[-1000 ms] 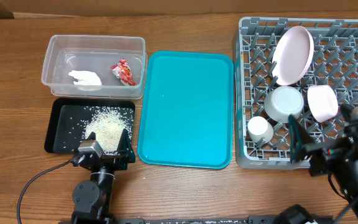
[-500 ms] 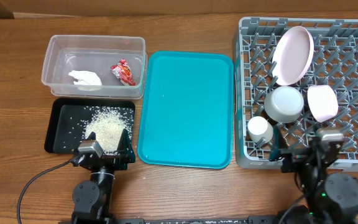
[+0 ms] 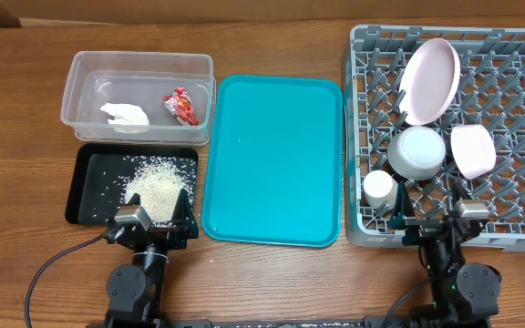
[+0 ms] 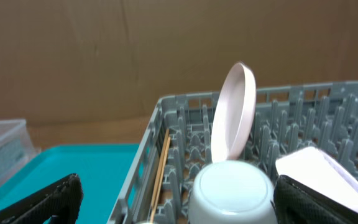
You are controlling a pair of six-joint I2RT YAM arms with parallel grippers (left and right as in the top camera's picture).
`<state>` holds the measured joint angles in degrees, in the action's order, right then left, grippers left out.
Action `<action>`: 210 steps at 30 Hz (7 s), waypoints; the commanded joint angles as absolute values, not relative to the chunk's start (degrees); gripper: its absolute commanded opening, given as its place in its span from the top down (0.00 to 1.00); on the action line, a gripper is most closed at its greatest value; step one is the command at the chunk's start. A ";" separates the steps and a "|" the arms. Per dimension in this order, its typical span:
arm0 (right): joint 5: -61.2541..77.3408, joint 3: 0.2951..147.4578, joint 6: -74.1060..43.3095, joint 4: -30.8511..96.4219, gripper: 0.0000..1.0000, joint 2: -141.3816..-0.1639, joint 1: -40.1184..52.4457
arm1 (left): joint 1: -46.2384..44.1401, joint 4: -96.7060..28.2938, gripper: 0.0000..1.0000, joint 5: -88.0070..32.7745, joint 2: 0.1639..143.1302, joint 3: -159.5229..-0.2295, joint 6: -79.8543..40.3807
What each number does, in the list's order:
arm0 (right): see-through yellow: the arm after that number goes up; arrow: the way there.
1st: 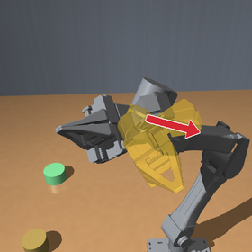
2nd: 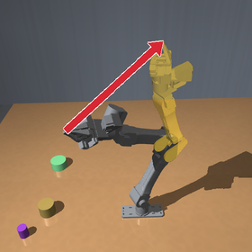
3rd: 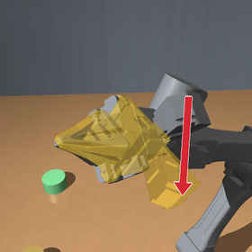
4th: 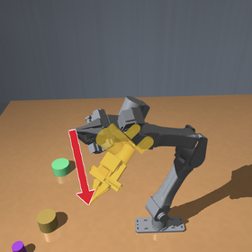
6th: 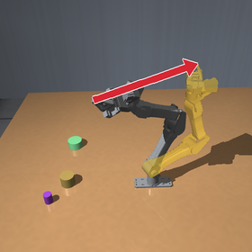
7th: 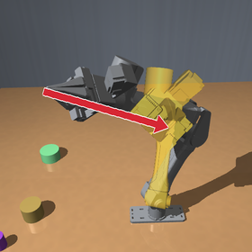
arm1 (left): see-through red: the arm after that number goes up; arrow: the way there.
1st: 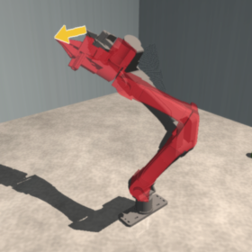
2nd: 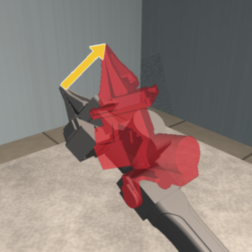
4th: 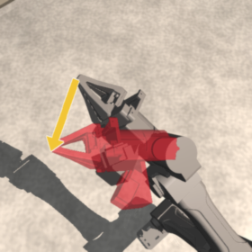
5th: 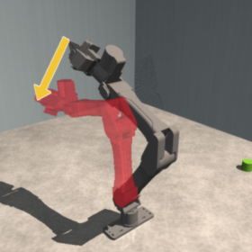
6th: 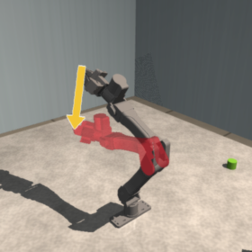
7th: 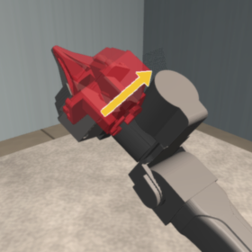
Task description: Sort waste into correct bins and load items into the dishwasher
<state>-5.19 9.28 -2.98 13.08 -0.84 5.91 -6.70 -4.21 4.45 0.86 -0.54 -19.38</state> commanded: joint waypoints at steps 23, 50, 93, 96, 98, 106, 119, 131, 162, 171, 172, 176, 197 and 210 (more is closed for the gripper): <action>-5.21 0.45 -3.18 4.16 0.00 -0.16 3.99 | -6.37 -4.03 0.00 3.97 0.27 -0.27 -19.73; -5.21 0.45 -3.18 4.16 0.00 -0.16 3.99 | -6.35 -4.03 0.00 3.97 0.27 -0.27 -19.73; -5.21 0.45 -3.18 4.16 0.00 -0.16 3.99 | -6.37 -4.03 0.00 3.99 0.27 -0.27 -19.73; -5.21 0.45 -3.18 4.14 0.00 -0.16 3.99 | -6.37 -4.03 0.00 3.99 0.27 -0.27 -19.73; -5.21 0.45 -3.18 4.16 0.00 -0.16 3.99 | -6.35 -4.03 0.00 3.97 0.27 -0.27 -19.73; -5.23 0.45 -3.18 4.16 0.00 -0.16 3.99 | -6.37 -4.03 0.00 3.99 0.27 -0.27 -19.73; -5.23 0.45 -3.18 4.16 0.00 -0.16 3.99 | -6.35 -4.03 0.00 3.99 0.27 -0.27 -19.73; -5.21 0.45 -3.18 4.16 0.00 -0.16 3.99 | -6.37 -4.03 0.00 3.99 0.27 -0.27 -19.73; -5.23 0.45 -3.18 4.16 0.00 -0.16 3.99 | -6.35 -4.03 0.00 3.97 0.27 -0.27 -19.73; -5.21 0.45 -3.18 4.16 0.00 -0.16 3.99 | -6.37 -4.03 0.00 3.99 0.27 -0.27 -19.73; -5.21 0.45 -3.18 4.16 0.00 -0.16 3.99 | -6.37 -4.03 0.00 3.99 0.27 -0.27 -19.73; -5.23 0.45 -3.18 4.16 0.00 -0.16 3.99 | -6.37 -4.03 0.00 3.97 0.27 -0.27 -19.73; -5.21 0.45 -3.18 4.16 0.00 -0.16 3.99 | -6.35 -4.03 0.00 3.99 0.27 -0.27 -19.73; -5.23 0.45 -3.18 4.16 0.00 -0.16 3.99 | -6.37 -4.03 0.00 3.97 0.27 -0.27 -19.73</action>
<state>-4.91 1.04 -2.98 4.34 -0.73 4.16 -6.70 -4.21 4.45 0.86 -0.51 -19.38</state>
